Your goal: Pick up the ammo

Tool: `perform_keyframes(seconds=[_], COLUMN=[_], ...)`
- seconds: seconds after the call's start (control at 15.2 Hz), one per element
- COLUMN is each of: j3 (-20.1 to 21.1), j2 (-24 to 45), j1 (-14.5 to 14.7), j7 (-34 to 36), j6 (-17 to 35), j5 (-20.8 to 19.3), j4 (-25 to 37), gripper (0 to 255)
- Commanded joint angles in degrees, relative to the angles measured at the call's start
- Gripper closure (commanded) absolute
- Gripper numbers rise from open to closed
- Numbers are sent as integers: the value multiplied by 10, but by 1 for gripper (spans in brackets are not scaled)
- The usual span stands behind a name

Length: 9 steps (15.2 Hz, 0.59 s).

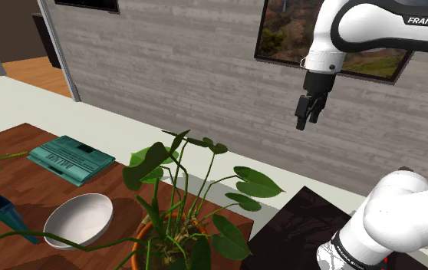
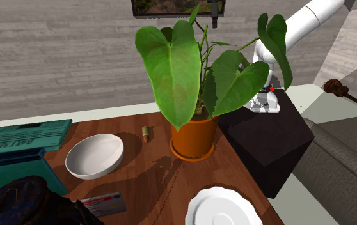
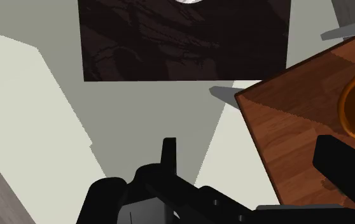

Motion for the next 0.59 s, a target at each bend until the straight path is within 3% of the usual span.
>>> perform_keyframes(seconds=[0.0, 0.53], j3=[0, 113], j2=[0, -37], j1=[0, 9], j7=[0, 180], j6=[0, 92], j5=[0, 92], j4=[0, -100], gripper=[0, 0])
